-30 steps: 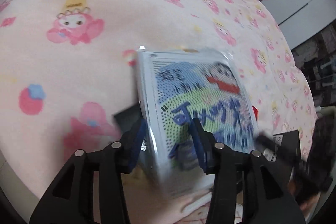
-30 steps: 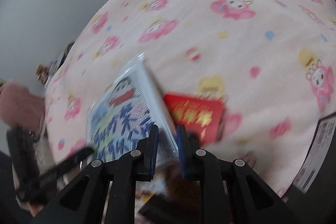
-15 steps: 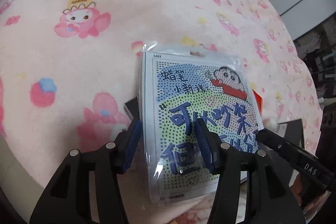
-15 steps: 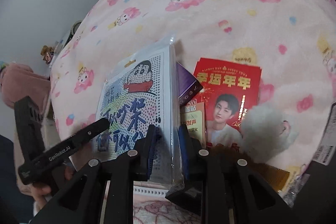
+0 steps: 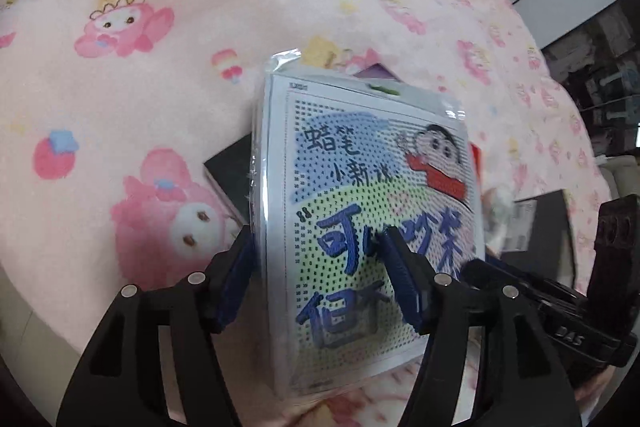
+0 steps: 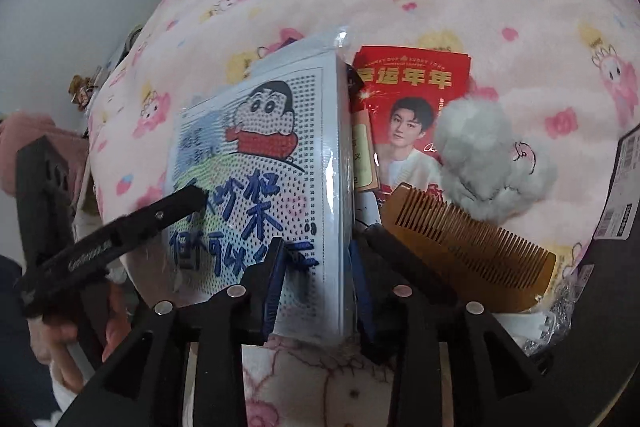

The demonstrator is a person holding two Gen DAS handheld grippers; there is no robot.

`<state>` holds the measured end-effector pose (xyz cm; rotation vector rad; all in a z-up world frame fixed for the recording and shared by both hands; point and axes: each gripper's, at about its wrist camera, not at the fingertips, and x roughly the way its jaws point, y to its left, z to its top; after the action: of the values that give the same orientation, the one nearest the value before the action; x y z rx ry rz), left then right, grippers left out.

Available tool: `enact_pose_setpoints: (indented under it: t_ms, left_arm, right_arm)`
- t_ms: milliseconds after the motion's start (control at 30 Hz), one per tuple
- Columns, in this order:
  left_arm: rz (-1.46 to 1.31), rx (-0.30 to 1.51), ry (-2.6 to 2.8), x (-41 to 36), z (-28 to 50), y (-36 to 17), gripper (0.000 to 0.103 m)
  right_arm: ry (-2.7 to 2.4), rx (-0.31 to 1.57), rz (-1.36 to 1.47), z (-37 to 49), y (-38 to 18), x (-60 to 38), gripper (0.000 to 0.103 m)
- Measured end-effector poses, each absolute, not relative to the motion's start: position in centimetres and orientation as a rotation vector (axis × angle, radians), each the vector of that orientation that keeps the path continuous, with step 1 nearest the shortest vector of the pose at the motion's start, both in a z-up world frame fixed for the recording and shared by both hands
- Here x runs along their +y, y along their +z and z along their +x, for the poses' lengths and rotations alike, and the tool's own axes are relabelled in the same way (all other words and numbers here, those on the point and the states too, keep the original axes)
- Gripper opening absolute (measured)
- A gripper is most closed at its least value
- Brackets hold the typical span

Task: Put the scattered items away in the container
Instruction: 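Carry the bead-art kit with the left gripper over the black box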

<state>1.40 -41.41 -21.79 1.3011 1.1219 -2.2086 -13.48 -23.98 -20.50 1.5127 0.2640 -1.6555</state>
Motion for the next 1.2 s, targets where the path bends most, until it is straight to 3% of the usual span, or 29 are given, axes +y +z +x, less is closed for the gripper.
enact_pose_setpoints:
  t_ms: [67,200,500,833,1000,1200]
  left_arm:
    - [1.268,1.171,-2.271,-40.6,2.2,-19.5,0.064]
    - [1.208,1.167,-2.414,-37.8,2.1,-14.6,0.064]
    - [1.242,1.1,-2.732,-26.3,-5.3,-8.5,0.063]
    - [1.567,0.919,-2.826,-11.4,-14.1,-11.9,0.063]
    - [1.682,0.81,-2.794,-8.7,-16.9,-15.0,0.063]
    - [1.789,0.733,-2.706,-8.1,-18.5,-18.3,0.063]
  right_arm:
    - [-1.712,0.303,1.418,-12.7,-18.1,-22.7,0.031]
    - [-1.709,0.144,1.366,-12.9,-14.0,-17.6,0.03]
    - [-1.962,0.043,1.209,-13.0,-6.7,-3.8,0.03]
    - [-2.137,-0.099,1.264,-15.6,-9.0,11.3,0.03]
    - [-2.154,-0.185,1.329,-18.1,-12.2,14.8,0.03]
    - [-2.166,-0.104,1.414,-19.1,-15.2,14.5,0.03]
